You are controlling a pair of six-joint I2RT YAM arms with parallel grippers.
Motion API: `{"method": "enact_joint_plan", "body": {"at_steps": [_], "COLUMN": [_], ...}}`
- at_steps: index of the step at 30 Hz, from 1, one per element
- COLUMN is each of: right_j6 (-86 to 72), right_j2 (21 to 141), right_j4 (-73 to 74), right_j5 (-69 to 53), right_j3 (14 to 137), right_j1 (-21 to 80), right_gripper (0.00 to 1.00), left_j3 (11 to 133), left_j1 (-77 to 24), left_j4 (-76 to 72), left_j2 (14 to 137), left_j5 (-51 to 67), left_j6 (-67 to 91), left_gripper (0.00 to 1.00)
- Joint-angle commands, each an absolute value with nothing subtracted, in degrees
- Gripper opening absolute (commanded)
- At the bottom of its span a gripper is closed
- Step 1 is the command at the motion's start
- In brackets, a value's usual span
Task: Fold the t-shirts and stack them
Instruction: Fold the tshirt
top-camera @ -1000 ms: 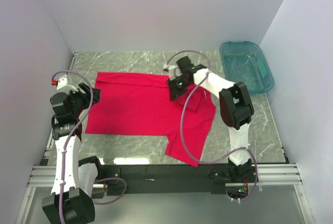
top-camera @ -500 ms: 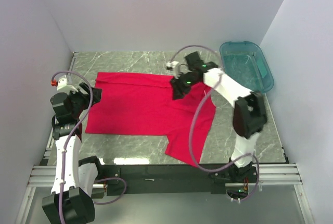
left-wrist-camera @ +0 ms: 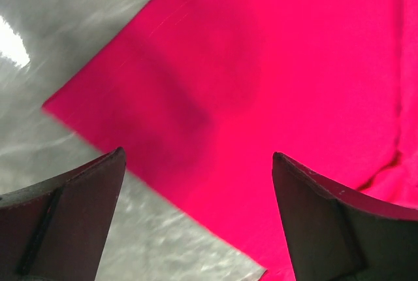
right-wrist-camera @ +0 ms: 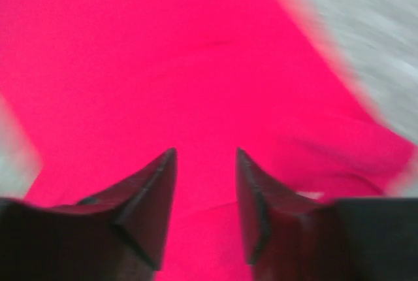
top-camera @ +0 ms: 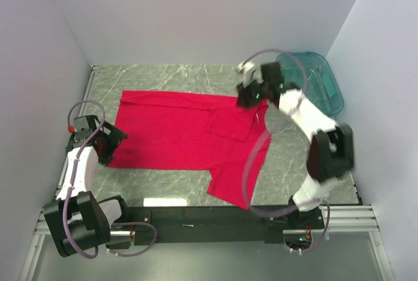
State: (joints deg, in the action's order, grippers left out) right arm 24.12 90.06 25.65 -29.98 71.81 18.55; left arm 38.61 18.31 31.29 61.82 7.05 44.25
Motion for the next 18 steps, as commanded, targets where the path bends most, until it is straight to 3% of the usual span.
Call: {"method": "enact_joint_plan", "body": {"at_steps": [1, 10, 18], "right_j6": [3.9, -10.3, -12.4], "right_j2": [104.7, 112.8, 119.5], "right_j4": [29.1, 24.6, 26.4], "right_j5": [-17.7, -9.4, -13.0], "right_j3": [83.6, 88.1, 93.4], "right_j1": [7.5, 4.6, 4.3], "right_gripper": [0.43, 0.48, 0.49], "left_j3": [41.1, 39.1, 39.4], "left_j1": [18.6, 18.7, 18.7], "left_j4": [37.4, 32.6, 32.4], "left_j2": [61.8, 58.3, 59.2], "left_j5": [4.6, 9.9, 10.5], "left_j6": [46.1, 44.4, 43.9], "left_gripper": [0.99, 0.99, 0.99]}}
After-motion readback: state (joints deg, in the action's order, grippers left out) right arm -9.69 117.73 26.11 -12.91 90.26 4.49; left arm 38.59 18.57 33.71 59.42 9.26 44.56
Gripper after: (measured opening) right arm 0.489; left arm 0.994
